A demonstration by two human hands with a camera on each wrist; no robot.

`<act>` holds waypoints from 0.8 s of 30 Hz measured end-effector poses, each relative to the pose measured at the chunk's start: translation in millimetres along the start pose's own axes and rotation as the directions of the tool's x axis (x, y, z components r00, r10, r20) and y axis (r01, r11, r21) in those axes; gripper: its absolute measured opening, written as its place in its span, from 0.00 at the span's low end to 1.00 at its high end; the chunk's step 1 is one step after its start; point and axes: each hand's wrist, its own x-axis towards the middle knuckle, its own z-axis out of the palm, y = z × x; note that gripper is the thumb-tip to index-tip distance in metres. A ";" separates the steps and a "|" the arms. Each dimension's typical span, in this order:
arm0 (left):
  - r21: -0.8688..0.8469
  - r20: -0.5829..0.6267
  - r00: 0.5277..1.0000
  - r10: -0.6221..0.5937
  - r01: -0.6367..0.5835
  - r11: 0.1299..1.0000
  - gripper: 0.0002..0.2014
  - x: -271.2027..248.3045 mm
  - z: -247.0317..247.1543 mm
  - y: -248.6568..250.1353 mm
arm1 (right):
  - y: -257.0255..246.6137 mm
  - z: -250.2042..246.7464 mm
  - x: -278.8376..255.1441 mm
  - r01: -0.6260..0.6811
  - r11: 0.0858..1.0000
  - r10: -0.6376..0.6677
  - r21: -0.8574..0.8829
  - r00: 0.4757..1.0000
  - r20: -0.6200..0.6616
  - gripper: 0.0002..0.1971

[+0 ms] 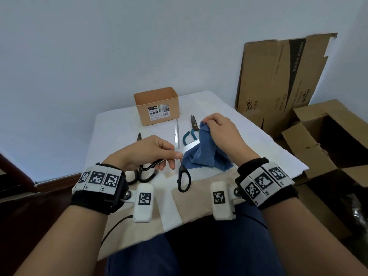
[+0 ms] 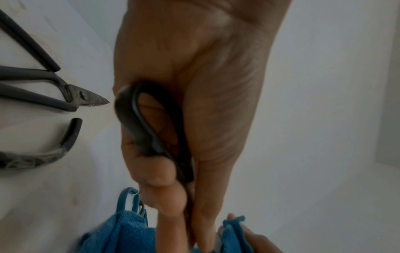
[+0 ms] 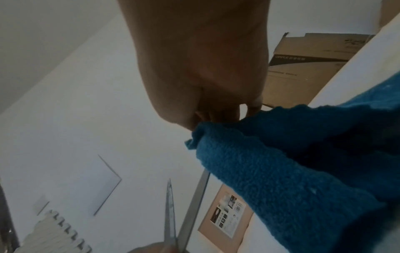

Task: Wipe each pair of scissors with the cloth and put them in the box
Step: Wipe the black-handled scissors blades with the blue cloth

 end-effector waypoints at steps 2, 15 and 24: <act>-0.012 0.001 1.000 0.002 -0.002 1.000 0.14 -0.2 -0.9 -2.8 | 3.8 1.6 -1.9 -0.066 0.998 0.066 0.005 0.998 0.003 0.16; -0.186 -0.017 0.998 -0.056 0.052 0.981 0.14 5.3 -1.7 -18.6 | 20.7 12.1 -12.9 -0.214 0.851 0.140 0.479 0.972 0.186 0.05; -0.837 -0.241 0.946 -0.216 -0.090 0.540 0.11 12.4 -1.3 -28.7 | 32.7 14.8 -5.3 -0.242 0.712 0.330 0.659 0.944 -0.009 0.05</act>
